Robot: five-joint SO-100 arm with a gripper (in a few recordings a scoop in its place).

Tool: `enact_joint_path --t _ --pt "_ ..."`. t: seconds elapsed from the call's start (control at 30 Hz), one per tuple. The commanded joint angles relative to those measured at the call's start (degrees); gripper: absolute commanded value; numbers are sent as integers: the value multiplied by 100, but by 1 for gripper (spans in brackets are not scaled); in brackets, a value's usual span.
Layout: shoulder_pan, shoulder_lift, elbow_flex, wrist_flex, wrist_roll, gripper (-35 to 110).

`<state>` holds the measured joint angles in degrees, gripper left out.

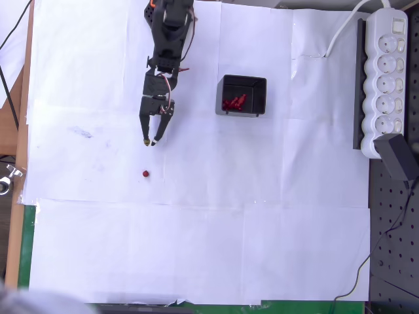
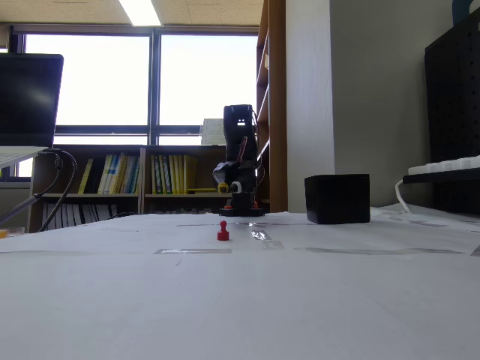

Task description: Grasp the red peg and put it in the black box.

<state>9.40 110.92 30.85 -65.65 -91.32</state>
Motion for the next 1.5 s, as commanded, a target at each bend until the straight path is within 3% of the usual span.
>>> enact_joint_path --t 0.0,0.27,0.43,0.9,1.47 --pt "132 352 475 -431 -114 10" --pt "141 519 782 -149 -114 45" --pt "185 642 1063 18 -114 52" --pt "387 1696 2338 299 -387 54" --pt "88 2048 3331 686 167 54"
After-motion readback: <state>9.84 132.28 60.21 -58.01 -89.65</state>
